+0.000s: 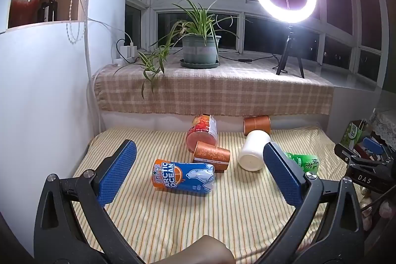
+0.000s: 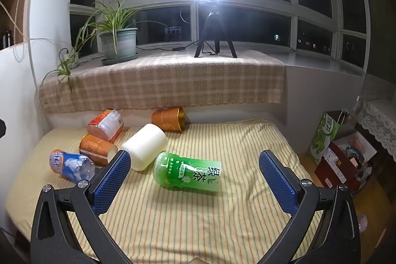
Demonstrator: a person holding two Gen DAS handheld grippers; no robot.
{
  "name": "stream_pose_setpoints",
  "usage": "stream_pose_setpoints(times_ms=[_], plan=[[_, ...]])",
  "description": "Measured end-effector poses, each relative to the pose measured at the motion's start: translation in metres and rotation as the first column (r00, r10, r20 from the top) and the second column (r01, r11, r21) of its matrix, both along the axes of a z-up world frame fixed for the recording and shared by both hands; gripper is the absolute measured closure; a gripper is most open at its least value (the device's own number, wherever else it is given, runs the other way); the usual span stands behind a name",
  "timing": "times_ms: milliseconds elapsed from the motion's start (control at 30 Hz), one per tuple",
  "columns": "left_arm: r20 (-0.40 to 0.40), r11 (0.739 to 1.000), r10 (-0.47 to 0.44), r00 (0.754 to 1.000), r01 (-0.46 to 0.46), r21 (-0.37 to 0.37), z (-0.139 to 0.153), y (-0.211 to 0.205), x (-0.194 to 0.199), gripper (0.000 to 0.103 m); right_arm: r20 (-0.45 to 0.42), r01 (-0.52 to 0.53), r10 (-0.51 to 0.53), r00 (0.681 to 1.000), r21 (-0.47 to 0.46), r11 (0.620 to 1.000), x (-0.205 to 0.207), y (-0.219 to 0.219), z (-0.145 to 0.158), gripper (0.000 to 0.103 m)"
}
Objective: Flip cup upright
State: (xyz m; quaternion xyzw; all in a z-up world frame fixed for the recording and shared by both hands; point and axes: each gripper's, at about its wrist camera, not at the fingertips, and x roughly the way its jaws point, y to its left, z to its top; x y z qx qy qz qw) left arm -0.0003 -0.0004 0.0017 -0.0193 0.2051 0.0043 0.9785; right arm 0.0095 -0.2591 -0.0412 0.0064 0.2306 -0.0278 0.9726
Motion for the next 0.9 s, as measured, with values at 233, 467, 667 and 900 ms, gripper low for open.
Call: stream_pose_setpoints(times_ms=[233, 467, 667, 900], plan=[[-0.002, 1.000, -0.003, 1.000, 0.003, 0.001, 0.0030, -0.0007, -0.0023, 0.000, 0.001, -0.004, 0.004, 1.000, -0.002, 1.000, -0.0032, 0.0016, 0.0007, 0.000], [-0.001, 1.000, 0.000, 1.000, 0.000, 0.000, -0.0005, -0.0004, -0.0004, 0.000, -0.003, -0.005, 0.005, 1.000, -0.002, 1.000, -0.0042, 0.0028, 0.0009, 0.000], [0.000, 1.000, 0.001, 1.000, -0.001, 0.000, -0.0008, -0.0001, -0.0006, 0.000, -0.004, -0.004, 0.004, 1.000, 0.001, 1.000, -0.0048, 0.0033, 0.0007, 0.000], [0.000, 1.000, -0.003, 1.000, 0.003, 0.001, -0.0006, 0.0002, -0.0011, 0.000, -0.008, -0.005, 0.005, 1.000, 0.003, 1.000, -0.0040, 0.0031, -0.0004, 0.000]])
